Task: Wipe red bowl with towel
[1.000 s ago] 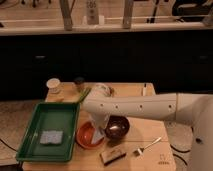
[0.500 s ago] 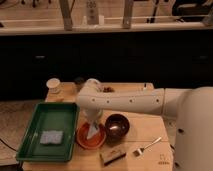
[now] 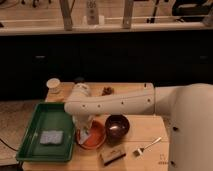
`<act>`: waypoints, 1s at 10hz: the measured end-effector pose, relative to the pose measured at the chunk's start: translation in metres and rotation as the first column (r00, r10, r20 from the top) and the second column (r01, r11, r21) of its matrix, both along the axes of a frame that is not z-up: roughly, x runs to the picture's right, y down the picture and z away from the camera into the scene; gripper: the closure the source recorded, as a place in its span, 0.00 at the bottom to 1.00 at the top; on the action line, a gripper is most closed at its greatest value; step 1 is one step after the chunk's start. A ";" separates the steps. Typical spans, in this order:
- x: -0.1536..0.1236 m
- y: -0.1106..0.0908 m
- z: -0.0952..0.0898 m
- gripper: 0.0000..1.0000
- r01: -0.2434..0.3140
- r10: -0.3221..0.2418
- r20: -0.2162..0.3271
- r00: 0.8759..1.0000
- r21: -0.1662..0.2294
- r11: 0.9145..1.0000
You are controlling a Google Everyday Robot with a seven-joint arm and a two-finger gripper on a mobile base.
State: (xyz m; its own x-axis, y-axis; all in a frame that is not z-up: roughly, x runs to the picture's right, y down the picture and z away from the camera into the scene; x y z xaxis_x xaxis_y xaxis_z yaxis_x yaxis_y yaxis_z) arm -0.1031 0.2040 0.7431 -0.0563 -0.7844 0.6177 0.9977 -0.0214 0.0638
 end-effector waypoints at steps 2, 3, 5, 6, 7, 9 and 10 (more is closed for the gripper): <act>0.026 0.008 -0.002 1.00 -0.019 0.019 -0.046 0.999 -0.012 1.000; 0.043 0.010 -0.001 1.00 -0.029 0.028 -0.080 0.996 -0.016 0.999; 0.070 0.007 0.007 1.00 -0.056 0.052 -0.147 0.988 -0.022 0.998; 0.076 0.002 0.014 1.00 -0.066 0.061 -0.171 0.983 -0.026 0.997; 0.078 -0.005 0.023 1.00 -0.071 0.064 -0.186 0.980 -0.027 0.997; 0.077 -0.022 0.041 1.00 -0.077 0.069 -0.190 0.979 -0.036 0.996; 0.074 -0.026 0.044 1.00 -0.083 0.074 -0.174 0.982 -0.043 0.996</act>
